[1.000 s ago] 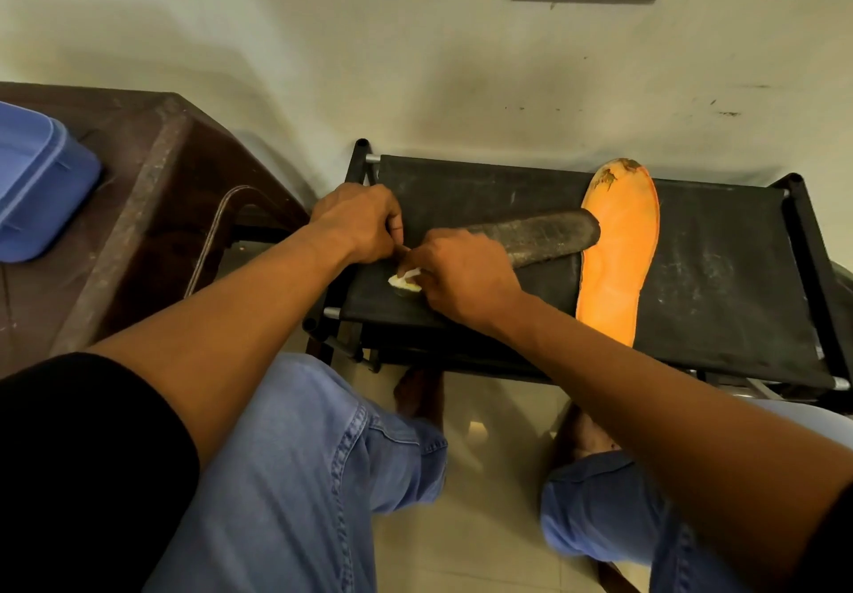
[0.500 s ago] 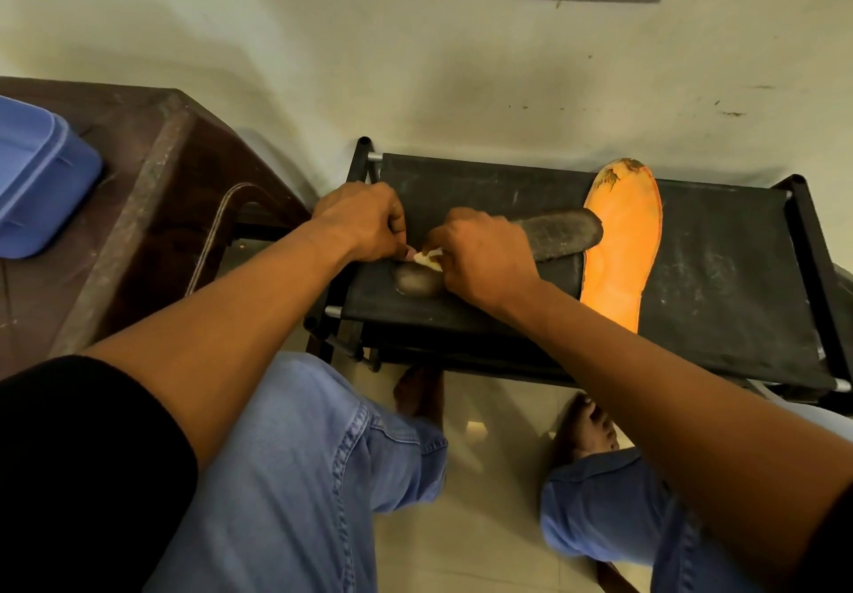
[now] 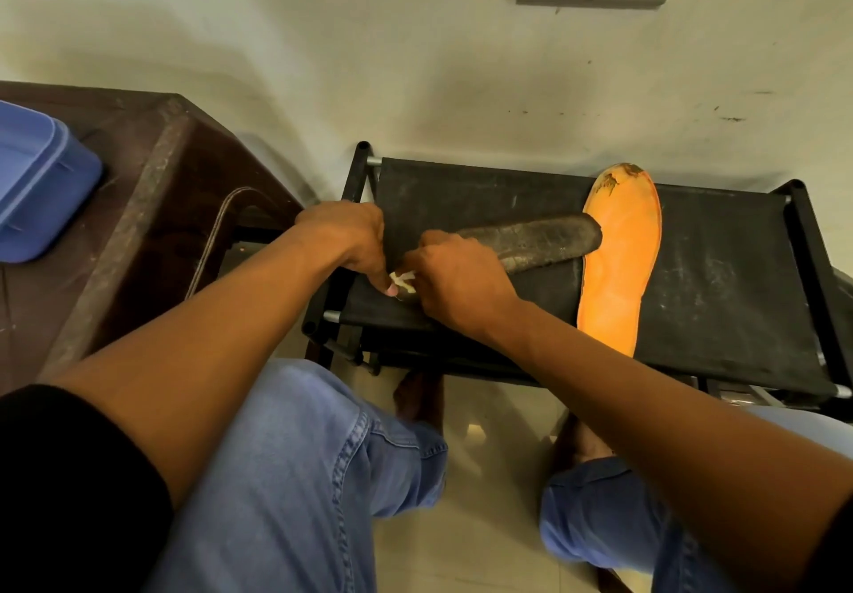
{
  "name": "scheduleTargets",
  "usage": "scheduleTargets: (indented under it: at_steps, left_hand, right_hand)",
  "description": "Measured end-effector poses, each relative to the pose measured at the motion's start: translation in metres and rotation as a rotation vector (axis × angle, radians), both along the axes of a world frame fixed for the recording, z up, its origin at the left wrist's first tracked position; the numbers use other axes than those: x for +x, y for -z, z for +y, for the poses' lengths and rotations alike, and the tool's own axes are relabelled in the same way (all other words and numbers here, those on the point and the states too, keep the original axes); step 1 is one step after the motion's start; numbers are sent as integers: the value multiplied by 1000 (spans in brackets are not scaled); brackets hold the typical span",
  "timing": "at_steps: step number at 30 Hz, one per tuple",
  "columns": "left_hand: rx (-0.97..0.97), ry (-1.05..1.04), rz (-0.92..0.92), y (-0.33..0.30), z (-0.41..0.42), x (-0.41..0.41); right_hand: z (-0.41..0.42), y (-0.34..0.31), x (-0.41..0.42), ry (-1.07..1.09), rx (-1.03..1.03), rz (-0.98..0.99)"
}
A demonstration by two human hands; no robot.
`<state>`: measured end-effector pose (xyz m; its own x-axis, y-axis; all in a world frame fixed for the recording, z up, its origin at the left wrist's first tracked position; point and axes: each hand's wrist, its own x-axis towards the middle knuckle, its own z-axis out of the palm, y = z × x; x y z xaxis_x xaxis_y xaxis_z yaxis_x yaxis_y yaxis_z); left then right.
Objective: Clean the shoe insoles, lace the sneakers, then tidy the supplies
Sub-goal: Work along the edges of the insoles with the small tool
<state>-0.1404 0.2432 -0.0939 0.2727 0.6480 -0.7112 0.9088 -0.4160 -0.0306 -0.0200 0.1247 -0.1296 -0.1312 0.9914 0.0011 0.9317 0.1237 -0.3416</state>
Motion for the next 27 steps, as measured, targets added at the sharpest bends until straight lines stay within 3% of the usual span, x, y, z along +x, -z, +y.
scheduleTargets:
  at_steps: [4,10,15,18,23,27]
  left_hand:
    - [67,22,51,-7,-8,5]
    - [98,57,69,-10,-9,4]
    - [121,73,62,-11,-11,6]
    - [135,78,66,-10,-11,8]
    - [121,68,61,-11,-11,6]
    - [129,73,66,-12,-13,6]
  right_hand:
    - [5,1,14,72,48,-103]
    - [16,-1,47,384,16,-135]
    - [5,-2,11,161,-27,12]
    - [-1,0,-4,70,-25,-31]
    - [2,-2,26,246,27,-155]
    - [6,-4,53,415,-64,-164]
